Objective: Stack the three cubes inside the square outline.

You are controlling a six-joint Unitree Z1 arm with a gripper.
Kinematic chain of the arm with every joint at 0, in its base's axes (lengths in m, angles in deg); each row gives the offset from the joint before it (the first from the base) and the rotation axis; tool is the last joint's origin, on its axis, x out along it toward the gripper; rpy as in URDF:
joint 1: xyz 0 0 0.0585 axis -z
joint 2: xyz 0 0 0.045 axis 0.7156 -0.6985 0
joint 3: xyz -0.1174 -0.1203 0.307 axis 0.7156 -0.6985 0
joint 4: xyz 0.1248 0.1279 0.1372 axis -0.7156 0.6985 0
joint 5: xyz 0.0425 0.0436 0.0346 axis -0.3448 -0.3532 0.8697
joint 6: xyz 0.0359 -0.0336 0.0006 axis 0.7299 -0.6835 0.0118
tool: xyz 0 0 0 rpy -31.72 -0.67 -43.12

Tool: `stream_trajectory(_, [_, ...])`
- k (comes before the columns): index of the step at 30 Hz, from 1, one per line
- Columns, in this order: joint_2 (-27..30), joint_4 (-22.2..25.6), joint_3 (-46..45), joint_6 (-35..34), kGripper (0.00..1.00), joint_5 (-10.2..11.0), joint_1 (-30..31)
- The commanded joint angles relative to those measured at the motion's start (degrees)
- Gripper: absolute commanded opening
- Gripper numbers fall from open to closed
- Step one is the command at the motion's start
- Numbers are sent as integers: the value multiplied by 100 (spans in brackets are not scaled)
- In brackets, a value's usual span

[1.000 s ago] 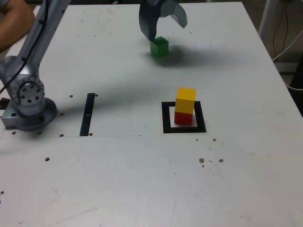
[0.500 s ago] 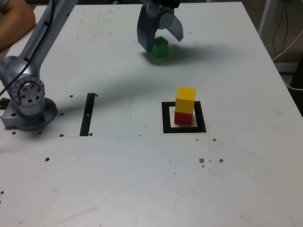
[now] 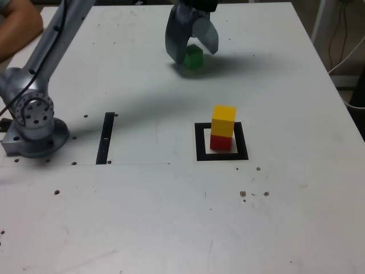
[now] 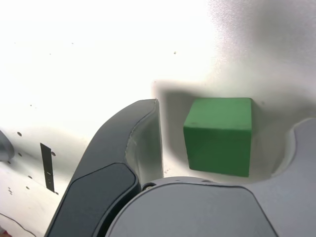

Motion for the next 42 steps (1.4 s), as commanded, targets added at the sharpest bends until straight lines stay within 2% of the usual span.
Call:
stream_trajectory(1, [-48,24,38,-17,66,25,-7])
stream_trajectory(4, [-69,-55,47,-1,49,58,-5])
stream_trajectory(8, [-76,-144,20,31,37,78,-2])
stream_trajectory(29, [29,-113,19,100,37,72,-1])
stream_trajectory(36, [431,-31,-47,297,37,48,92])
stream_trajectory(42, [943,19,-294,385,37,-143,397])
